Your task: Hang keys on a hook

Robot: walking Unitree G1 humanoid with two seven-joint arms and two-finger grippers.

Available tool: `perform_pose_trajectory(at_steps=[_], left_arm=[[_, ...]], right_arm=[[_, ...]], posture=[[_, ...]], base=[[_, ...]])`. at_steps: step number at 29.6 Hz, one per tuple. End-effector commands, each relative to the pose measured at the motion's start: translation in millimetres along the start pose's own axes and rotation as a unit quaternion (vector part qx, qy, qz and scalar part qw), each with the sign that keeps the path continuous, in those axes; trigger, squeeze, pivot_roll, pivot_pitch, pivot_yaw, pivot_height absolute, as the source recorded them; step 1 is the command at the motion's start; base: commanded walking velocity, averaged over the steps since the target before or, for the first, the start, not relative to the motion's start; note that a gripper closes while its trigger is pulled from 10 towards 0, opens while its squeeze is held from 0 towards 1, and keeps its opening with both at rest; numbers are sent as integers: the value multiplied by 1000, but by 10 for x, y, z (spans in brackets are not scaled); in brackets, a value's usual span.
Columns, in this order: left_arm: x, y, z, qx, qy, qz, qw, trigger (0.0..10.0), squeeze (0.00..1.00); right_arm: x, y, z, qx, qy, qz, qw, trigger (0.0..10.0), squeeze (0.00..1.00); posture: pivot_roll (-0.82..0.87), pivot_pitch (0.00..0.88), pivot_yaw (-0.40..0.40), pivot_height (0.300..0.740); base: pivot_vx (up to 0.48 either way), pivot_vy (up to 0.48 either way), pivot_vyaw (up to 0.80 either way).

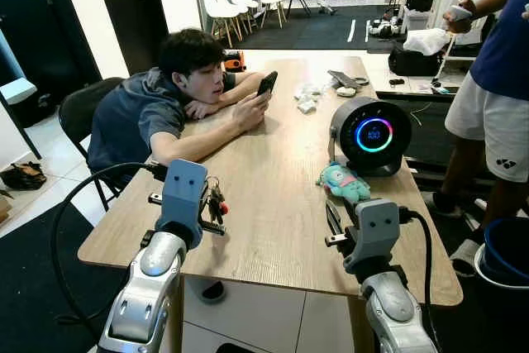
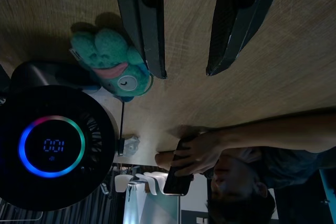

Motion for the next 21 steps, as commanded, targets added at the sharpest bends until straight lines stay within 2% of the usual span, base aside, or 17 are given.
perform_pose_trajectory(at_steps=[1, 14, 21], left_arm=[[-12, -10, -3, 4, -2, -2, 1000, 10000, 0], [-8, 16, 20, 7, -1, -8, 1000, 10000, 0], [-11, 21, 28, 8, 1, -10, 1000, 10000, 0]], right_arm=[[-31, 28, 8, 5, 3, -8, 1000, 10000, 0], [-50, 80, 6, 9, 5, -12, 1000, 10000, 0], [-57, 86, 3, 10, 6, -12, 1000, 10000, 0]], posture=[[1, 78, 109, 740], [22, 96, 109, 740], [26, 98, 108, 740]], base=[[0, 0, 0], [0, 0, 0], [-342, 0, 0]])
Point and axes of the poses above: a point about 5 cm out from each wrist's last joint towards the gripper, its own z axis pointing back from the gripper into the wrist, its own x axis along the axis of the wrist's last joint, y = z × x, the point moved 5 cm from there along -z, pointing out of the wrist towards the gripper, and after that the axes turned 6 degrees about -z, right-handed, at the moved point
